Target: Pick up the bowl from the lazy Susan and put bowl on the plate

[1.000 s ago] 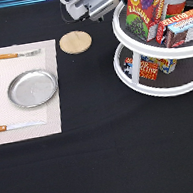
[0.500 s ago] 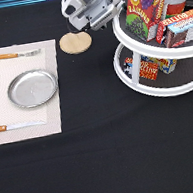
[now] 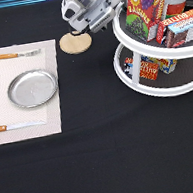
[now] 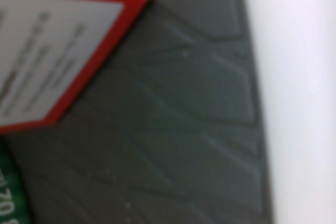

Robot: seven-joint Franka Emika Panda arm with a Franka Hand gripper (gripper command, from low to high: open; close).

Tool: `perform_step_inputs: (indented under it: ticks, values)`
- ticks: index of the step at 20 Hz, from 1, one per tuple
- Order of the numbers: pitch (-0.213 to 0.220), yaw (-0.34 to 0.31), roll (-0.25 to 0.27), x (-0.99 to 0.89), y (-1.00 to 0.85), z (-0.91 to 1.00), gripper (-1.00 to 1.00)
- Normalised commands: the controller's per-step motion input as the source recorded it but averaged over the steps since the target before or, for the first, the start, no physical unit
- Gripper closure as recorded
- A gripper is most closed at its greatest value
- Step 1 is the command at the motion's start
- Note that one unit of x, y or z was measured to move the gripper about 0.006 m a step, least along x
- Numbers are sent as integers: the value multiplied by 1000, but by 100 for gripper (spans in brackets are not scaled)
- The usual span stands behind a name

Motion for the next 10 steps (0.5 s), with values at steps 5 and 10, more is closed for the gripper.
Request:
perform_step_inputs:
  ticks: [5,10]
  values:
    - [-44,0,33,566,-17,0,-100]
    - [-53,7,87,641,-134,21,-100]
